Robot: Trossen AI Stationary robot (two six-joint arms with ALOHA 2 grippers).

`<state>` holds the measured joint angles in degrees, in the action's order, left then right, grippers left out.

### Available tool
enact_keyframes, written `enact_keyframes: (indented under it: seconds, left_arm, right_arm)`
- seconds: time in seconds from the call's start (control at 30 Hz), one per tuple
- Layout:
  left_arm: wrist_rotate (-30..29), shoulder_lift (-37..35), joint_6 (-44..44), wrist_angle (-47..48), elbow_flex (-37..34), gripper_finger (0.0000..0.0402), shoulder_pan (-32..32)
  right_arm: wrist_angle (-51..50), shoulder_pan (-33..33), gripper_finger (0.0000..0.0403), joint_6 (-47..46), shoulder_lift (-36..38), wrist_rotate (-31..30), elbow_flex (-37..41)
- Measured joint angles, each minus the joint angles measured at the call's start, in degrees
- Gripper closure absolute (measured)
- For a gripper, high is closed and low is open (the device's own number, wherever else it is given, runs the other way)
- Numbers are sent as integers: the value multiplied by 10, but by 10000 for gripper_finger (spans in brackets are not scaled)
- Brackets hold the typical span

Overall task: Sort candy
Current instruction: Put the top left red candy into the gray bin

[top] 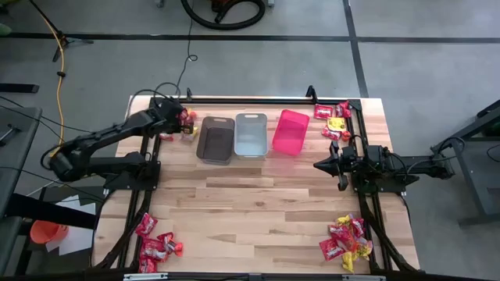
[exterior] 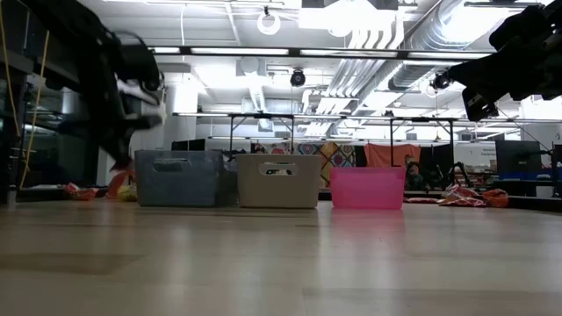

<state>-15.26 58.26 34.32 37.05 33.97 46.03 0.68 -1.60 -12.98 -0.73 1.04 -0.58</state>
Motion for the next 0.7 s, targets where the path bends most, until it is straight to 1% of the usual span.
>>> enact_keyframes:
  seconds: [0.17, 0.33, 0.5, 0.7]
  left_arm:
    - [48, -82, -5, 5, 42, 401, -10]
    - [62, -132, 4, 3, 81, 401, -35]
    - [62, -145, 16, -16, 100, 401, -71]
    - [62, -134, 21, -78, 101, 401, -126]
  right_arm:
    - [0, 0, 402, 0, 0, 0, 0]
    - [0, 0, 402, 0, 0, 0, 0]
    - [0, 0, 402, 0, 0, 0, 0]
    - [0, 0, 402, 0, 0, 0, 0]
